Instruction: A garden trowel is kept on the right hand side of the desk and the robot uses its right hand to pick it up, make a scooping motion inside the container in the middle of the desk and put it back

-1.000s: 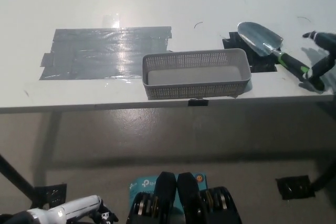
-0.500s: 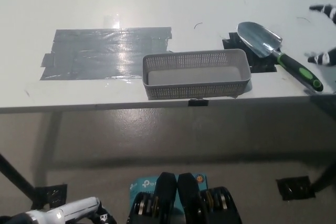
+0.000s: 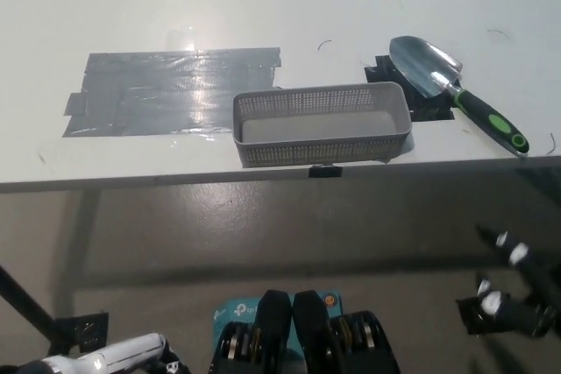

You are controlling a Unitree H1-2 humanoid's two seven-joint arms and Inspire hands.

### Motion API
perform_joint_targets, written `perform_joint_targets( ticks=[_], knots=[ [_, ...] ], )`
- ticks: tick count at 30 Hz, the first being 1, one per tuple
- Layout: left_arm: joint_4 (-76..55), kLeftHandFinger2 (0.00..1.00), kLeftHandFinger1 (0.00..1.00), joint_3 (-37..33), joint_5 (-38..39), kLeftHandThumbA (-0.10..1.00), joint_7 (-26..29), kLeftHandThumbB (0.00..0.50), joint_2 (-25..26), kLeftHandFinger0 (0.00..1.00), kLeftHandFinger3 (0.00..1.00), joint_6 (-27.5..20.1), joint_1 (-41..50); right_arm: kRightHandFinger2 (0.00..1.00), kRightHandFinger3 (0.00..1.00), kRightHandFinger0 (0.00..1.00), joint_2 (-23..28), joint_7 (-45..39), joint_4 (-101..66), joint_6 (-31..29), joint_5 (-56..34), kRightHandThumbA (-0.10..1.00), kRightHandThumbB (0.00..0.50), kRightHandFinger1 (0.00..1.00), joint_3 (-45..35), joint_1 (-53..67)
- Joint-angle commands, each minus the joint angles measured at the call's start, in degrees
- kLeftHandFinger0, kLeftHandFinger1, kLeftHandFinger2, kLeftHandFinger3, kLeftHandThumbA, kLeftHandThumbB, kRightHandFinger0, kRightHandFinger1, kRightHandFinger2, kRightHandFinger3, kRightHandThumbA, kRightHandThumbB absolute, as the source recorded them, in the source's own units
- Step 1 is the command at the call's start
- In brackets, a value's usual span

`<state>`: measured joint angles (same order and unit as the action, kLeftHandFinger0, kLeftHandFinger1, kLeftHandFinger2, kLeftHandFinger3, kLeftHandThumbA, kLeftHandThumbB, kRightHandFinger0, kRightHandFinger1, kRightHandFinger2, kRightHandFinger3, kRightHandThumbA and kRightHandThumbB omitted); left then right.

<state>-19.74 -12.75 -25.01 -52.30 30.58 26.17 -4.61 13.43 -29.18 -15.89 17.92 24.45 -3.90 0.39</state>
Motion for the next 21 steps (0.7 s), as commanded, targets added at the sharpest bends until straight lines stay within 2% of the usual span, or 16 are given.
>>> perform_joint_targets(
  ticks=[1,3,5,7,8,10,11,14,20,21],
  knots=[
    [-1.3,0.74,0.70,1.4,0.4,1.00,2.8,0.500,-0.2,0.85,0.76,0.8,0.4,1.00,1.00,0.76,-0.7,10.8,2.0,-10.7,0.7,0.13,0.173,0.89,0.4,0.5],
    [-1.4,0.75,0.71,1.1,0.2,1.00,2.8,0.500,-0.2,0.87,0.77,0.8,0.4,0.97,1.00,0.73,0.2,10.6,4.4,-13.4,-0.1,0.11,0.189,0.87,0.9,0.6],
    [-1.4,0.74,0.71,1.2,1.1,1.00,3.0,0.460,-0.5,0.85,0.77,0.8,0.5,0.94,1.00,0.68,2.5,8.6,7.3,-14.5,-0.3,0.11,0.182,0.83,2.3,0.3],
    [-1.0,0.74,0.70,0.6,1.0,1.00,3.4,0.498,-0.4,0.85,0.77,0.8,-0.1,0.90,1.00,0.64,3.4,8.5,9.4,-15.0,-1.0,0.13,0.185,0.80,2.7,-0.4],
    [-1.0,0.74,0.70,0.6,1.0,1.00,3.3,0.500,-0.3,0.85,0.77,0.8,-0.1,0.88,1.00,0.63,3.9,8.3,9.5,-14.7,-0.8,0.14,0.183,0.78,3.1,-0.6],
    [-0.9,0.76,0.71,0.7,0.7,1.00,2.8,0.500,-0.6,0.86,0.78,0.8,-0.9,0.87,1.00,0.64,4.9,7.9,9.9,-13.5,-1.3,0.13,0.192,0.78,3.4,-1.3],
    [-1.0,0.76,0.72,0.5,0.1,1.00,2.6,0.500,-0.4,0.87,0.78,0.8,-1.0,0.88,1.00,0.69,5.2,7.6,10.1,-13.0,-1.4,0.13,0.189,0.81,3.6,-1.5],
    [-0.9,0.76,0.71,1.0,0.3,1.00,2.5,0.500,-0.6,0.87,0.78,0.8,-1.7,0.92,1.00,0.74,6.1,6.4,9.0,-10.3,-1.5,0.15,0.172,0.84,4.3,-2.1],
    [-0.4,0.75,0.71,1.0,1.2,1.00,3.2,0.499,-0.5,0.86,0.78,0.8,-2.1,0.90,1.00,0.74,7.3,5.9,9.0,-8.8,-2.1,0.13,0.168,0.81,5.7,-3.2],
    [-0.4,0.74,0.70,0.8,1.2,1.00,3.5,0.475,-0.3,0.84,0.78,0.8,-1.9,0.88,1.00,0.76,7.4,5.7,8.9,-8.4,-2.1,0.12,0.164,0.81,5.9,-3.1]
  ],
)
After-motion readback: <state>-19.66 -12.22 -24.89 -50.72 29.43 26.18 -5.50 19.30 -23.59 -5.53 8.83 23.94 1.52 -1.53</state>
